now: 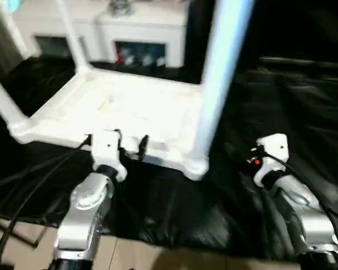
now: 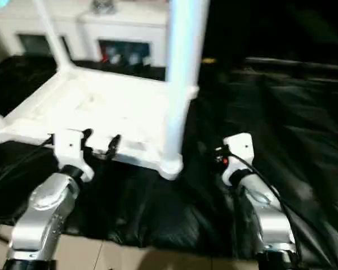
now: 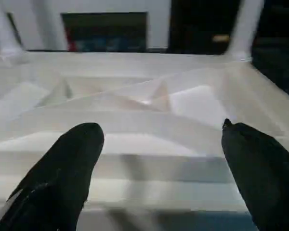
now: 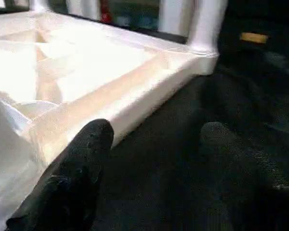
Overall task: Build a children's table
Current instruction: Rotate table base
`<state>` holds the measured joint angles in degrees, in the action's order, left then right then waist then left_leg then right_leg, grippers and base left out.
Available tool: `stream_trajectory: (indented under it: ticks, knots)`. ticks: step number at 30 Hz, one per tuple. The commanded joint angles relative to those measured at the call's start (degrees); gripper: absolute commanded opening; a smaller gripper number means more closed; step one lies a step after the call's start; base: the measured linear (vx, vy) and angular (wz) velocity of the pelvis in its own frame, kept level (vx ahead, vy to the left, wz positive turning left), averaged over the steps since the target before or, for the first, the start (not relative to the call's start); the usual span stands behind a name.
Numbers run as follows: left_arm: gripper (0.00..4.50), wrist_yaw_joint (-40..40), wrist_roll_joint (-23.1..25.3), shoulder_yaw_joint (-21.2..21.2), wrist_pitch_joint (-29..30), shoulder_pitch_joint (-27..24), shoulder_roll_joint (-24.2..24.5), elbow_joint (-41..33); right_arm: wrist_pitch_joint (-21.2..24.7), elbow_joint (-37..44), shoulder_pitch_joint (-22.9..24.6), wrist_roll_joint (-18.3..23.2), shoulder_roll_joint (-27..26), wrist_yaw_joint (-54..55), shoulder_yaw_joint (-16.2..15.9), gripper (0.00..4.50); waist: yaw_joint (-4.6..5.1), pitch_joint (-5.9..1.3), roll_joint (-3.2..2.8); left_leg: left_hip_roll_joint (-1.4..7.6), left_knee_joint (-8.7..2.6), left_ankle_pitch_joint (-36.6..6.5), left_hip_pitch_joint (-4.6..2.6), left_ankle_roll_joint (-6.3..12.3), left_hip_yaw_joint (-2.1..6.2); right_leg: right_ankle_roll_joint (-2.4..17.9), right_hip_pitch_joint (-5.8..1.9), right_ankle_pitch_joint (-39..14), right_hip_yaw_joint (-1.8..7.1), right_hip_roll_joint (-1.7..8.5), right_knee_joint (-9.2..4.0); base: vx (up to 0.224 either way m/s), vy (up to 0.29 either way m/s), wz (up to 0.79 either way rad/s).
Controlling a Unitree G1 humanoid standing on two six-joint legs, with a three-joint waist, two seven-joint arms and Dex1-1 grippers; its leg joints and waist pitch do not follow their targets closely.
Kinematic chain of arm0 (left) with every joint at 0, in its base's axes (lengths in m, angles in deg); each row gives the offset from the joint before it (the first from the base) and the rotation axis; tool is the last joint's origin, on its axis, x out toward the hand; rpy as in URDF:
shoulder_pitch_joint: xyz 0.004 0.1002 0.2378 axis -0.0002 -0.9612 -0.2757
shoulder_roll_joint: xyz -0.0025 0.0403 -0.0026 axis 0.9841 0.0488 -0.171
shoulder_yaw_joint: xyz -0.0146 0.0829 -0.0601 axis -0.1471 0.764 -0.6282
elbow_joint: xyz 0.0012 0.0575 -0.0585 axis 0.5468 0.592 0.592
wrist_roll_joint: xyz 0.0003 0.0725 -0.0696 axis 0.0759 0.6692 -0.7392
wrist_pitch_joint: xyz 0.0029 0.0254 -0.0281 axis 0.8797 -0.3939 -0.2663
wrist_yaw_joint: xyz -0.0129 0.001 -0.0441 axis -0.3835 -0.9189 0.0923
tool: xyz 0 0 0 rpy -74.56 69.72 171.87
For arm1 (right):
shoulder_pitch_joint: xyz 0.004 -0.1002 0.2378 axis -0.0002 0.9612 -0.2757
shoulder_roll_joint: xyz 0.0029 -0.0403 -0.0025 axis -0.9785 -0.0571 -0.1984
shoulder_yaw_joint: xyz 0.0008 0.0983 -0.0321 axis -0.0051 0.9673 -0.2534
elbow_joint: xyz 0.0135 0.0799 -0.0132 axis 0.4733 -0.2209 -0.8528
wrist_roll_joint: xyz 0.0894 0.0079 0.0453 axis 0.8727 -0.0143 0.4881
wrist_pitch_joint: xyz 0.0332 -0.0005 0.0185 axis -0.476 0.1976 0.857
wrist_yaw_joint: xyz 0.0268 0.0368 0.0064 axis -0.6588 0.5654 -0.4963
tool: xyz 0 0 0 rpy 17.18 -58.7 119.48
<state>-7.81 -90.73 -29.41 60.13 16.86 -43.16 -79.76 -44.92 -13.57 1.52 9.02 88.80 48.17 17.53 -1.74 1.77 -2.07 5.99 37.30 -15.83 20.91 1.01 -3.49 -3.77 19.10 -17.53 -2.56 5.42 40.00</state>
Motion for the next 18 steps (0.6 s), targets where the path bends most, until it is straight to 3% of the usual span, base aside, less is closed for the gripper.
stream_trajectory:
  ticks: [1,2,3,4,5,6,7,8,9,10,11,12,13,14,15,16,17,18]
  knots:
    - [4.43,-0.6,-0.4,0.3,0.0,0.3,-0.4,-0.7,-0.3,0.1,0.9,-0.2,1.2,-0.1,0.7,3.33,1.01,-4.25,-0.68,9.05,-2.51,63.8,-8.19,28.93,7.74,-3.7,6.85,4.8,2.04,1.61,0.09,0.049,-0.137,-0.30]
    - [4.43,-0.7,-0.4,0.3,0.0,0.4,-0.4,-0.7,-0.4,0.2,1.0,-0.4,1.3,-0.4,0.4,3.33,0.46,-4.08,0.17,6.78,-2.87,56.1,-6.27,26.01,6.00,-2.3,5.85,9.1,2.60,1.67,-1.65,-0.055,-0.131,-0.13]
    - [4.43,-0.8,-0.5,0.2,0.1,0.4,-0.4,-0.7,-0.6,0.3,1.1,-0.8,1.5,-0.6,-0.2,3.33,-0.64,-2.97,3.33,0.67,-1.61,26.2,-2.64,17.54,1.27,-0.2,2.33,11.9,4.62,2.61,-7.84,-0.055,-0.131,-0.13]
    - [4.43,-0.9,-0.5,0.1,0.2,0.4,-0.4,-0.8,-0.8,0.6,1.3,-1.6,1.9,-1.0,-1.3,3.33,-2.38,-2.82,4.19,-1.60,0.32,3.4,0.09,12.30,-1.24,5.7,-2.45,2.0,8.74,6.32,-10.59,-0.008,-0.076,0.19]
    - [4.43,-0.9,-0.6,0.1,0.2,0.4,-0.4,-0.8,-0.8,0.7,1.3,-1.6,1.9,-1.1,-1.5,3.33,-3.49,-2.35,4.64,-0.06,2.36,0.4,4.44,12.55,-0.03,5.2,-6.37,0.6,6.76,11.35,-10.82,0.035,-0.031,0.34]
    - [4.43,-0.8,-0.8,0.1,0.2,0.3,-0.3,-0.8,-0.9,0.8,1.5,-2.0,1.9,-1.3,-1.8,3.33,-3.04,-1.92,3.28,1.48,2.61,-1.2,3.56,7.06,0.08,4.1,-5.15,-12.4,2.93,12.24,-13.01,0.035,-0.031,0.34]
    - [4.43,-0.7,-1.0,0.2,0.2,0.2,-0.1,-0.9,-0.8,0.9,1.7,-1.9,1.3,-1.2,-1.9,3.33,-2.46,-0.96,1.63,2.60,1.41,-1.1,3.70,5.35,-0.42,7.8,-5.67,-24.8,-0.35,12.13,-14.99,0.025,0.021,0.39]
    - [4.43,-0.7,-1.0,0.2,0.2,0.2,0.0,-1.0,-0.9,0.9,1.8,-1.7,0.9,-0.9,-1.6,3.33,-1.49,-0.30,0.44,3.44,-1.21,-4.3,4.35,5.34,-0.62,9.4,-7.29,-32.1,-3.95,10.17,-15.24,0.059,0.079,0.44]
    - [4.43,-0.7,-1.1,0.2,0.3,0.2,0.0,-1.0,-1.0,0.9,1.9,-1.6,0.6,-0.6,-1.5,3.33,-1.43,-0.08,-1.18,3.69,-3.11,-8.4,3.62,4.69,-0.25,9.3,-7.85,-33.2,-5.54,8.14,-14.64,0.059,0.079,0.44]
    - [4.43,-0.7,-1.0,0.3,0.3,0.1,0.1,-1.1,-0.4,0.6,1.8,-1.4,0.3,0.0,-1.1,3.33,1.32,-0.81,-2.59,5.39,-5.90,-18.5,-2.59,0.70,0.63,9.6,-4.23,-27.9,-6.09,2.02,-11.56,0.068,0.070,0.45]
    - [4.43,-0.6,-0.9,0.3,0.4,0.1,0.2,-1.1,0.0,0.4,1.7,-1.3,0.1,0.4,-0.8,3.33,2.27,-1.28,-2.33,6.40,-7.50,-21.6,-4.67,1.65,2.77,10.6,-2.94,-19.6,-6.02,-0.06,-8.76,0.092,0.036,0.36]
    - [4.43,-1.1,-1.1,0.3,0.4,-0.1,0.4,-1.4,0.0,0.3,1.8,-1.3,0.1,0.4,-0.9,3.33,2.58,-1.96,-2.49,9.11,-8.65,-20.5,-8.23,4.78,5.31,11.0,0.54,-5.3,-3.90,-0.97,-4.06,0.092,0.036,0.36]
    - [4.43,-1.5,-1.3,0.3,0.4,-0.3,0.4,-1.6,-0.1,0.2,1.9,-1.2,0.1,0.3,-1.0,3.33,2.24,-1.75,-2.39,9.58,-7.46,-6.1,-8.17,12.09,6.31,7.7,3.02,0.2,-2.40,-0.59,-1.51,0.111,0.045,0.15]
    - [4.43,-1.7,-1.2,0.4,0.3,-0.3,0.5,-1.7,-0.1,0.3,1.9,-1.2,0.2,0.3,-1.0,3.33,2.00,-2.21,-1.84,9.30,-5.78,4.7,-8.44,15.80,5.86,6.1,4.74,3.3,-1.68,-0.18,-1.06,0.090,0.043,0.07]
    - [4.43,-3.9,-0.4,1.7,-0.5,-0.6,2.1,-1.7,-0.5,0.4,2.1,-1.0,0.6,-0.1,-1.0,3.33,1.25,-2.75,-0.43,8.92,-3.74,22.2,-7.63,19.54,5.01,4.6,5.94,10.1,0.68,1.98,-2.21,0.090,0.043,0.07]
    - [4.43,-6.1,0.4,3.2,-1.1,-0.7,3.9,-1.3,-0.8,0.5,2.2,-0.8,0.9,-0.4,-0.8,3.33,0.10,-3.30,2.54,4.52,-0.64,32.6,-3.51,15.51,1.70,3.2,3.22,23.5,3.87,4.76,-5.99,0.074,-0.006,0.07]
    - [4.43,-7.3,0.6,3.8,-1.3,-0.6,4.8,-1.0,-0.9,0.5,2.2,-0.9,1.1,-0.6,-0.7,3.33,-0.81,-2.66,2.85,2.24,-0.42,28.6,-1.10,13.05,0.31,4.8,1.67,27.3,4.70,5.19,-5.72,0.000,0.000,0.00]
    - [4.43,-8.1,0.6,4.2,-1.4,-0.5,5.4,-0.7,-1.0,0.6,2.1,-1.1,1.1,-0.7,-0.6,3.33,-1.62,-2.51,2.89,1.60,-0.82,23.3,-0.42,11.11,-0.32,6.4,1.07,28.4,5.22,5.56,-6.21,0.000,0.000,0.00]
